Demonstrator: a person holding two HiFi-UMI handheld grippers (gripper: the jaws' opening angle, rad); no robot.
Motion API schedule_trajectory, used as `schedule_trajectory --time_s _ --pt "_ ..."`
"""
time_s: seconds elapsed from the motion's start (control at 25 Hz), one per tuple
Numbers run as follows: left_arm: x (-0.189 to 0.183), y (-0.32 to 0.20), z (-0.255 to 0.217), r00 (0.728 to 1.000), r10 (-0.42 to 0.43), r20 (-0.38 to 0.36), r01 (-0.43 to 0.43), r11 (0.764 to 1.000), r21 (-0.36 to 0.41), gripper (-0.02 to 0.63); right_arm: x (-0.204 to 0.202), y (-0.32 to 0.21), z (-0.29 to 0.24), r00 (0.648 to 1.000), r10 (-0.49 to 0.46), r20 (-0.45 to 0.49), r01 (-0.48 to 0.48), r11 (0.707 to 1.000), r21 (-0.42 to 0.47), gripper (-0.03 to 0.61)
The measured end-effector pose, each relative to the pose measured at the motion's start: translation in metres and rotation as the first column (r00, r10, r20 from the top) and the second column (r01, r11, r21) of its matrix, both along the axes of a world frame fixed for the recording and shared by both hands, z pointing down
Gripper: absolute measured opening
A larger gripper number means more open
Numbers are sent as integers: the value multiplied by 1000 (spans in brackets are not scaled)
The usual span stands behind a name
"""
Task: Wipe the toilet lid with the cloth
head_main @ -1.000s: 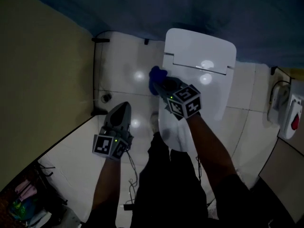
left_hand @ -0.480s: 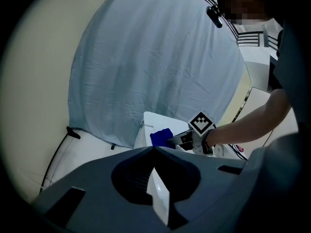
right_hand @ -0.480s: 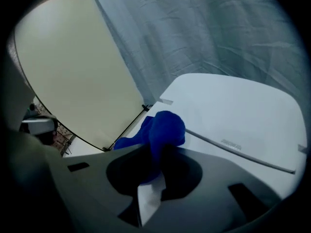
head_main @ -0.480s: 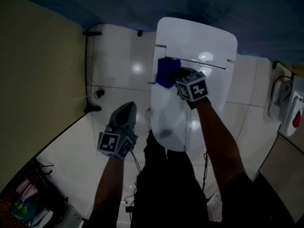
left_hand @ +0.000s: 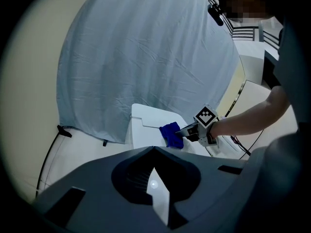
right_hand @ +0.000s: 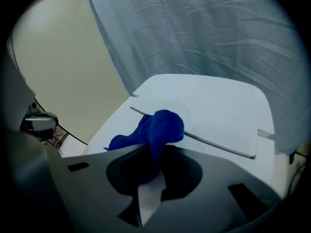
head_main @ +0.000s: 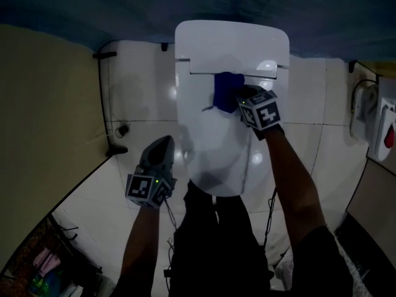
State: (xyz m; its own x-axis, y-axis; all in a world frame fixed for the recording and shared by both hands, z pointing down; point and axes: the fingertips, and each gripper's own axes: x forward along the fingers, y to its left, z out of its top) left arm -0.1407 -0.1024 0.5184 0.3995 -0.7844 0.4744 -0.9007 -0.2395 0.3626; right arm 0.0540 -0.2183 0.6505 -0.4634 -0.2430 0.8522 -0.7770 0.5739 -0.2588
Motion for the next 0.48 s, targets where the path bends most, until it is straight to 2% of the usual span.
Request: schedule_trajectory --time_s 0.24,0.48 --pt "20 5 7 999 35 1 -35 999 -13 -9 67 0 1 997 73 -20 -72 997 21 57" --pt "40 12 9 998 52 -29 -53 998 -30 -9 142 6 -1 983 170 -69 -167 985 43 57"
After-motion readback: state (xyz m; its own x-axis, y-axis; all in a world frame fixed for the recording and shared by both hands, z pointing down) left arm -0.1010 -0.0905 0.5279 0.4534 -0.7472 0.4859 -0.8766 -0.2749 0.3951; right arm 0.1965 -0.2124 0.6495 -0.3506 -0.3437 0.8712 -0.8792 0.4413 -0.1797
